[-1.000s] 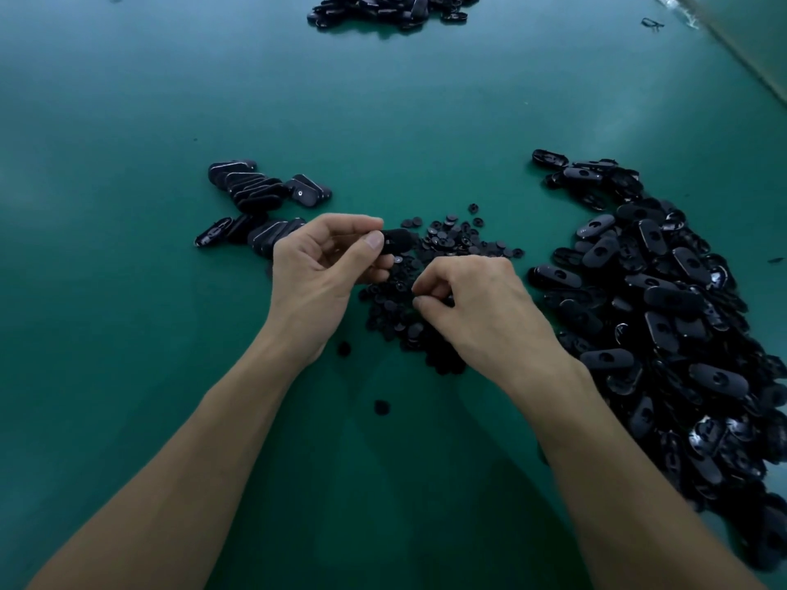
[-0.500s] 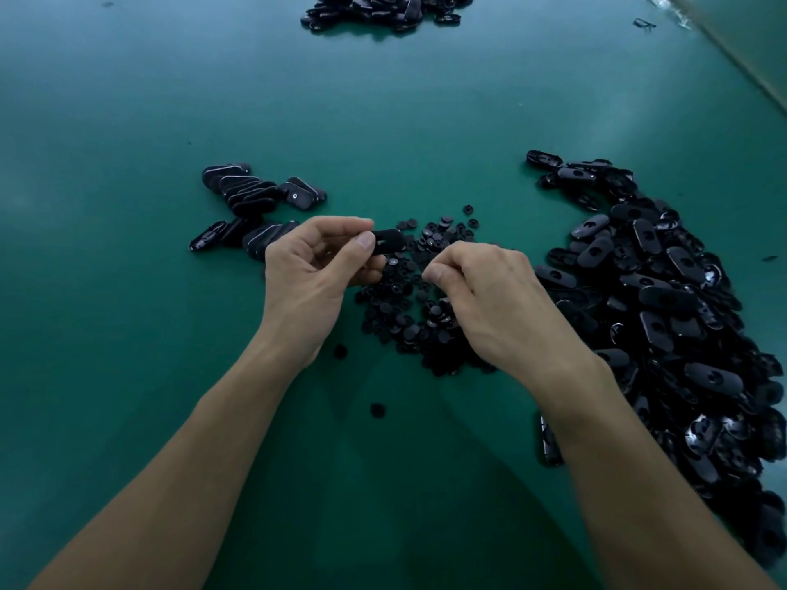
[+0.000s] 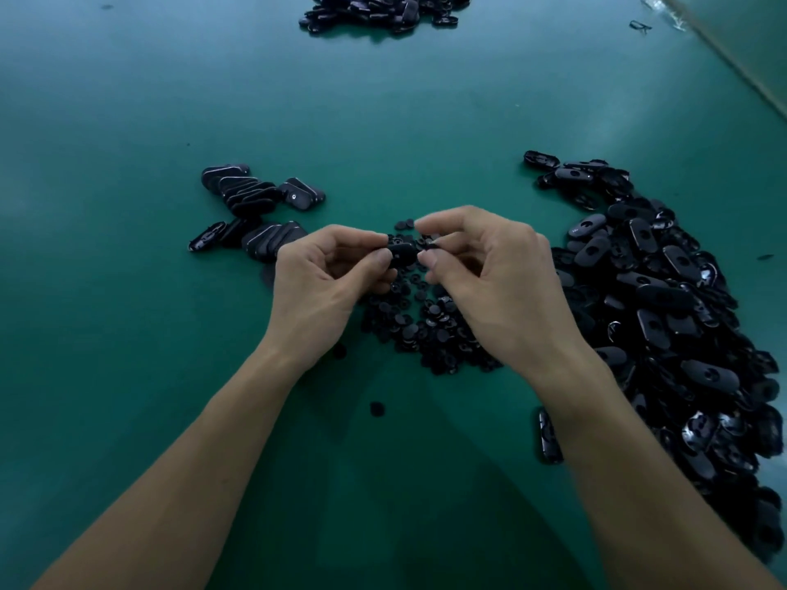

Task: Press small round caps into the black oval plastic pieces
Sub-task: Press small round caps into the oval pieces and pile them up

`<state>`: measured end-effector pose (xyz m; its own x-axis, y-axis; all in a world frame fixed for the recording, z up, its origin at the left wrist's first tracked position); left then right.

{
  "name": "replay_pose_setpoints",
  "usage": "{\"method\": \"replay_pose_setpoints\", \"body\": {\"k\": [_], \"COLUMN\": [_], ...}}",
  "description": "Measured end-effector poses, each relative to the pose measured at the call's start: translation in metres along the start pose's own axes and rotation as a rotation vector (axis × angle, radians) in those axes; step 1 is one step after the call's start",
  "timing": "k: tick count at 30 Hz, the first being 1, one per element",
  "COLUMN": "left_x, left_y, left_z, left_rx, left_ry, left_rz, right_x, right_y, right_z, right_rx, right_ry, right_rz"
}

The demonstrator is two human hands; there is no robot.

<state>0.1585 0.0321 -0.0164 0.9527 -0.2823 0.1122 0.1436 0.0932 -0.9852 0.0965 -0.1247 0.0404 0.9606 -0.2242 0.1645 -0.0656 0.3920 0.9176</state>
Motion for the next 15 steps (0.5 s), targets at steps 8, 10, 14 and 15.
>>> {"method": "replay_pose_setpoints", "body": {"k": [8, 10, 14, 15], "left_x": [-0.002, -0.003, -0.004, -0.004], "left_y": [-0.006, -0.007, -0.007, -0.006], "left_z": [-0.001, -0.002, -0.003, -0.003], "left_rx": [0.018, 0.023, 0.021, 0.022], "left_ry": [0.020, 0.030, 0.034, 0.035], "left_rz": [-0.029, -0.037, -0.025, -0.020], "right_x": [-0.003, -0.003, -0.004, -0.004], "right_y": [0.002, 0.002, 0.002, 0.002], "right_z": [-0.010, -0.011, -0.015, -0.015], "right_rx": [-0.089, -0.097, -0.090, -0.083], "right_ry": [0.001, -0.013, -0.038, -0.046], "right_rz": [0.013, 0.013, 0.013, 0.012]}}
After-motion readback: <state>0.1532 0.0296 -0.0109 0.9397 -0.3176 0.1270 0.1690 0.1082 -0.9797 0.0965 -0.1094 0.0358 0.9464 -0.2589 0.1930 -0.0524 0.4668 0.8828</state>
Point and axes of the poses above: each hand's wrist, its own x-axis towards the middle knuckle, its own z-axis out of the back of the hand, y = z × x, the point moved 7 cm from there along x, towards the middle knuckle, and after that the axes turned 13 degrees about x, right-handed, at the moved point
